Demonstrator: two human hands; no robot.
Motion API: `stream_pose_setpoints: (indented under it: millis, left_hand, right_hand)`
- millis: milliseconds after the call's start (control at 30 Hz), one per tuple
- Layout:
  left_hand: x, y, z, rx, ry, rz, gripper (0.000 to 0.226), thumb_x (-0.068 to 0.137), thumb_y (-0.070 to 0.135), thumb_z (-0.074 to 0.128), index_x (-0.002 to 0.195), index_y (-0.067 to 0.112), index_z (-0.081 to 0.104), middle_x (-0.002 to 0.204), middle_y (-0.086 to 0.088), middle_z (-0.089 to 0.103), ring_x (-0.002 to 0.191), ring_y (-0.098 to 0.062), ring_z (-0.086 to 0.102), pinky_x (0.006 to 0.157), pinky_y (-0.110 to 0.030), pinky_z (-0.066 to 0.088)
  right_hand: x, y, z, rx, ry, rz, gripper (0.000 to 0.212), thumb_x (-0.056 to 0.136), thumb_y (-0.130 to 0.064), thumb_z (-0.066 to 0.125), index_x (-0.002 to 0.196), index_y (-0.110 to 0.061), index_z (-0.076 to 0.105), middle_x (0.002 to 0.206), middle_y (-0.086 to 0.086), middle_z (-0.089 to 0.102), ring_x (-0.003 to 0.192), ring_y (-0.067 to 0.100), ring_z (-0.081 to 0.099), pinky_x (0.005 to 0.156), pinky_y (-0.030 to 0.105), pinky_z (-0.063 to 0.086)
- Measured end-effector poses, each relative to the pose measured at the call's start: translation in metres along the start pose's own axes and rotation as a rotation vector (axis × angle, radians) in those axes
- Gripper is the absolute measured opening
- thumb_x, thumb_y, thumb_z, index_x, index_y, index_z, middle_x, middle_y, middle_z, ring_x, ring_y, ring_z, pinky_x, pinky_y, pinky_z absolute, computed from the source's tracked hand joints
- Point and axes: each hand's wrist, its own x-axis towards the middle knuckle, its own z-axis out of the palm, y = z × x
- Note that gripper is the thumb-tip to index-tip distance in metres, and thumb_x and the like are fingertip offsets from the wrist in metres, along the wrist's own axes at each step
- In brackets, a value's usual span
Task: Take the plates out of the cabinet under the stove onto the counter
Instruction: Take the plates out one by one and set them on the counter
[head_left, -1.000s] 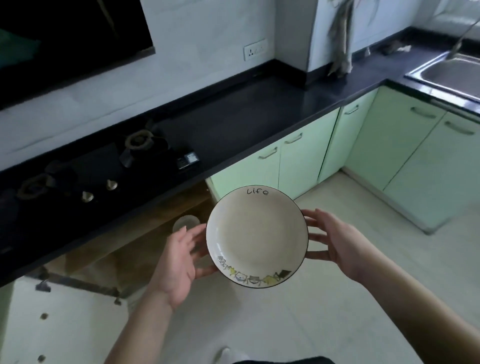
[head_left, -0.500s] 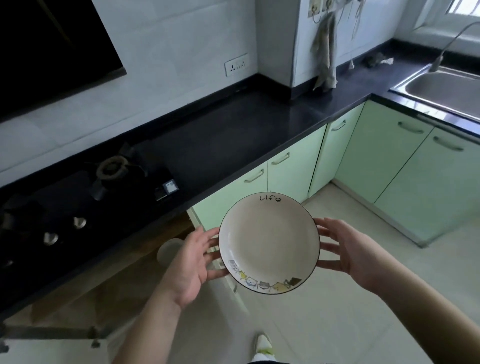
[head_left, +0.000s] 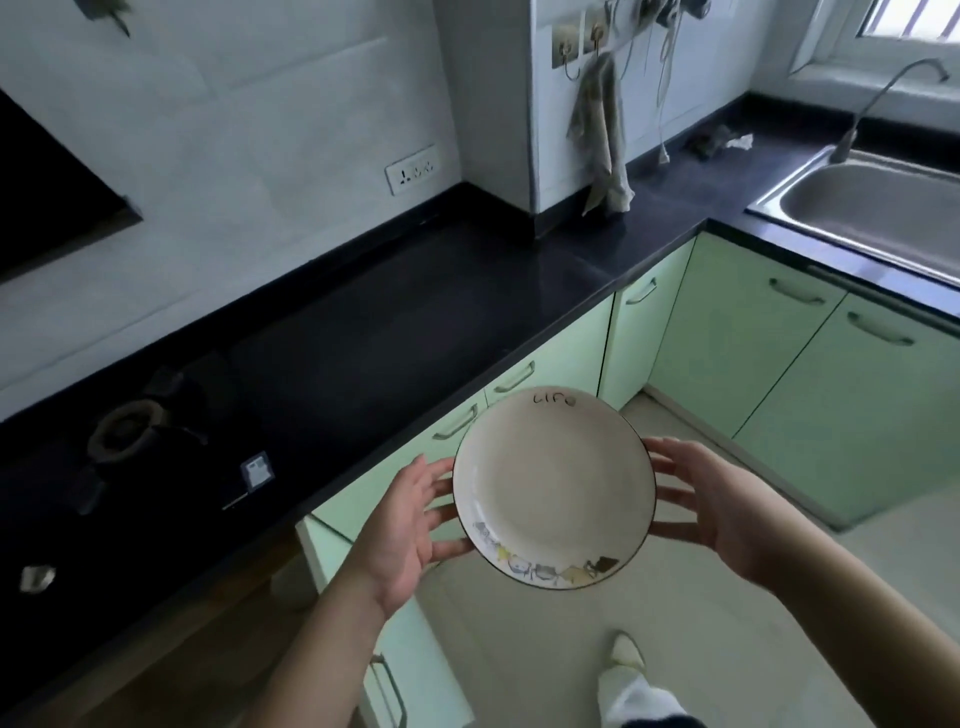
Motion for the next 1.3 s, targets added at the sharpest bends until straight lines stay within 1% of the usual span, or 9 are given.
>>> stream_pose_setpoints:
  millis: [67,200,433,567,767,933,1033,1133,1300]
  left_hand:
    - [0.019,0.008,0.020,-0.002,0.031,0.023,0.047,0.102,0.044,0.028,0.130,0.019,0.056,0.131,-0.008,0.059,0.116,-0.025,0.060,0.080,-0.048,0.057]
    - [0.044,0.023,0.043,-0.063,0.108,0.042,0.045,0.101,0.045,0.031,0.128,0.023,0.060,0.129,-0.005,0.061,0.112,-0.023,0.063,0.075,-0.044,0.057]
    - [0.058,0.041,0.031,-0.136,0.243,0.061,0.043,0.101,0.046,0.032,0.126,0.023,0.060,0.128,-0.003,0.061,0.109,-0.021,0.063,0.074,-0.044,0.056]
    - [0.061,0.046,0.002,-0.206,0.317,0.072,0.044,0.101,0.046,0.032,0.126,0.022,0.059,0.129,-0.003,0.061,0.111,-0.022,0.062,0.079,-0.047,0.056]
    - [0.074,0.049,-0.064,-0.284,0.414,0.079,0.044,0.100,0.046,0.034,0.130,0.022,0.056,0.129,-0.002,0.061,0.114,-0.024,0.061,0.076,-0.045,0.058]
    - [0.094,0.065,-0.126,-0.302,0.416,0.092,0.032,0.101,0.044,0.034,0.110,0.031,0.061,0.121,0.004,0.064,0.112,-0.021,0.062,0.090,-0.050,0.054]
    - [0.111,0.075,-0.157,-0.361,0.408,0.055,0.031,0.101,0.043,0.035,0.108,0.031,0.062,0.120,0.005,0.063,0.109,-0.020,0.064,0.089,-0.049,0.055]
    - [0.131,0.083,-0.185,-0.429,0.370,0.035,0.030,0.101,0.043,0.037,0.111,0.028,0.060,0.126,0.003,0.060,0.112,-0.021,0.062,0.086,-0.050,0.056]
    - [0.174,0.099,-0.216,-0.387,0.334,-0.020,0.034,0.100,0.047,0.034,0.114,0.032,0.061,0.130,0.007,0.058,0.117,-0.018,0.060,0.097,-0.054,0.049]
  right_hand:
    - [0.023,-0.022,-0.010,-0.006,-0.022,-0.005,0.027,0.097,-0.031,0.049,0.112,-0.020,0.068,0.119,0.001,0.067,0.107,0.023,0.064,0.074,0.042,0.058]
    - [0.058,-0.061,-0.020,-0.046,-0.068,-0.002,0.024,0.096,-0.033,0.051,0.107,-0.024,0.070,0.118,-0.002,0.067,0.108,0.020,0.064,0.083,0.045,0.057]
    - [0.113,-0.092,0.008,-0.127,-0.203,0.039,0.027,0.095,-0.033,0.052,0.112,-0.021,0.070,0.121,-0.001,0.067,0.110,0.023,0.063,0.086,0.048,0.056]
    - [0.138,-0.097,0.048,-0.190,-0.262,0.061,0.027,0.096,-0.036,0.052,0.112,-0.022,0.069,0.121,-0.001,0.065,0.113,0.025,0.061,0.088,0.049,0.055]
    - [0.170,-0.105,0.133,-0.341,-0.371,0.069,0.027,0.096,-0.036,0.052,0.110,-0.022,0.070,0.119,-0.002,0.066,0.113,0.024,0.060,0.084,0.047,0.055]
    - [0.198,-0.109,0.216,-0.510,-0.361,0.081,0.027,0.096,-0.035,0.053,0.104,-0.019,0.072,0.108,0.005,0.070,0.105,0.023,0.062,0.089,0.051,0.053]
    - [0.216,-0.113,0.256,-0.577,-0.356,0.101,0.026,0.096,-0.035,0.052,0.109,-0.019,0.068,0.109,0.009,0.070,0.104,0.026,0.063,0.085,0.047,0.055]
    - [0.237,-0.117,0.282,-0.556,-0.362,0.119,0.025,0.096,-0.033,0.053,0.110,-0.018,0.068,0.110,0.008,0.070,0.106,0.027,0.064,0.081,0.048,0.057]
    - [0.278,-0.115,0.292,-0.447,-0.301,0.177,0.032,0.096,-0.039,0.053,0.118,-0.018,0.064,0.121,0.006,0.065,0.115,0.031,0.058,0.090,0.056,0.052]
